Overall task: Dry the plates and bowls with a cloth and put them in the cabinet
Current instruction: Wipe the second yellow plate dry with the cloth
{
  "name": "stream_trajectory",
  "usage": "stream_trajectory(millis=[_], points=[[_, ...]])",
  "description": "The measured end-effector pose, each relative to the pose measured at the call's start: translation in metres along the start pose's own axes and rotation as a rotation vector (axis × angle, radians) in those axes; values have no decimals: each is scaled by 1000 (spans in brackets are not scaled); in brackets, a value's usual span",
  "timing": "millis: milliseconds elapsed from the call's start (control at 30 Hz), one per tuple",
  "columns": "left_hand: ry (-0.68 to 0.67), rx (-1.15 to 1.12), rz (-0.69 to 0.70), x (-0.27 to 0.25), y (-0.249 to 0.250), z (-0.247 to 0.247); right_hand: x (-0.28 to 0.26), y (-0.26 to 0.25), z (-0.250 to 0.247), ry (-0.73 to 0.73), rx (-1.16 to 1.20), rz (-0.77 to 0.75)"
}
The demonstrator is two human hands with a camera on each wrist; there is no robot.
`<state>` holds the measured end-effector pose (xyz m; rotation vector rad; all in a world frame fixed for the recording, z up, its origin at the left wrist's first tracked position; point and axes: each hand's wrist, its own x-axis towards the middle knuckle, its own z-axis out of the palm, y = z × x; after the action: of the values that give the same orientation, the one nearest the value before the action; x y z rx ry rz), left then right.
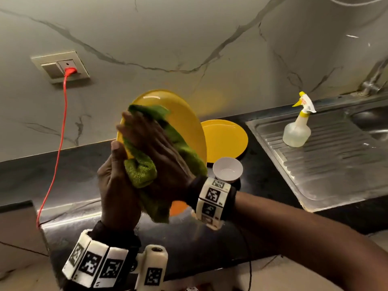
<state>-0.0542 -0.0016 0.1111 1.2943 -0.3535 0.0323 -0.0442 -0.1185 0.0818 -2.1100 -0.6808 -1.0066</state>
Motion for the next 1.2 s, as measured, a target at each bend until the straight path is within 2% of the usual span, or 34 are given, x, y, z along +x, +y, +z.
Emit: stream_trajectory(millis=[33, 100, 233, 333, 400, 467, 533, 600, 667, 733, 833, 867, 933, 1000, 1067, 1133, 1167, 1200], points=[[5, 8, 18, 0, -1, -1, 7, 7, -1, -30, -45, -29], [-19, 67, 61, -2, -3, -2, 16, 19, -4, 2, -80, -45], [-5, 123, 77, -5, 4, -10, 36, 40, -21, 303, -36, 124], [-2, 153, 87, -10, 13, -13, 31, 61, -31, 455, 124, 448], [36, 203, 100, -13, 18, -11, 13, 79, -30, 490, 233, 830], [45, 214, 91, -14, 24, -7, -10, 89, -19, 443, 421, 1226], [73, 210, 123, -10, 20, -5, -29, 97, -6, 460, 812, 1331], [128, 182, 166, -3, 10, -12, -40, 93, -9, 478, 1056, 1319], [181, 178, 152, 3, 4, -18, -51, 88, -17, 480, 1164, 1313], [199, 113, 134, 9, 1, -20, -63, 84, -24, 483, 1229, 1295], [248, 80, 75, 25, -13, -29, -64, 71, -45, 524, 1165, 1217], [242, 111, 66, 29, -20, -36, -59, 65, -57, 546, 1109, 1172], [131, 275, 17, 36, -37, -49, -43, 52, -84, 610, 925, 1058], [63, 435, -3, 36, -47, -52, -28, 40, -108, 611, 603, 901], [-17, 710, 175, 29, -51, -47, -19, 26, -115, 530, 279, 715], [-134, 979, 373, 21, -58, -41, -20, 12, -107, 380, 26, 580], [-177, 1031, 414, 17, -59, -37, -26, 8, -100, 310, -66, 506], [-205, 986, 382, 14, -59, -35, -33, 7, -93, 253, -114, 429]])
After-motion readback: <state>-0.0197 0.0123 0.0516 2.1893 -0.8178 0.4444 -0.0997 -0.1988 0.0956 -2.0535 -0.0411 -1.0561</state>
